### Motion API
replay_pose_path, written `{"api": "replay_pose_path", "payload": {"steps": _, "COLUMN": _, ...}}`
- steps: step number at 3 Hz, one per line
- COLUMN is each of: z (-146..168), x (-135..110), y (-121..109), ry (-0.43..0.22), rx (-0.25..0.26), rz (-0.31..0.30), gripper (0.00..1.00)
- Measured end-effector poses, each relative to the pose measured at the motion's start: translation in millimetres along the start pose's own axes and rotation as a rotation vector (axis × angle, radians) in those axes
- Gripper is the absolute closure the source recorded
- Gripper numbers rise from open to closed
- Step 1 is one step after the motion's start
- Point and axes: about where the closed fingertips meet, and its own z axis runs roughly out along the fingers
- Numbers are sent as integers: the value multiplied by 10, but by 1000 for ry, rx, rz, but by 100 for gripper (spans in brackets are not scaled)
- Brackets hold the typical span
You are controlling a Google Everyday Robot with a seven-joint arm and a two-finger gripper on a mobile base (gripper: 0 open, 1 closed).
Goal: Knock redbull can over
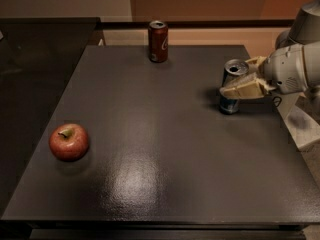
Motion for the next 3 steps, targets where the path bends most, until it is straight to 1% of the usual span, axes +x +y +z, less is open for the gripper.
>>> {"api": "replay_pose_path", "payload": {"steps": 1, "z": 29, "x": -165, "y": -10, "ry": 58, "rx": 1, "rz": -53, "gripper": 100}}
{"api": "replay_pose_path", "payload": {"steps": 2, "z": 41, "x": -307, "y": -7, "ry": 162, "rx": 1, "rz": -111, "gripper": 100}}
{"api": "replay_pose_path", "payload": {"steps": 3, "z": 23, "x": -412, "y": 20, "ry": 293, "rx": 13, "rz": -176, "gripper": 100}}
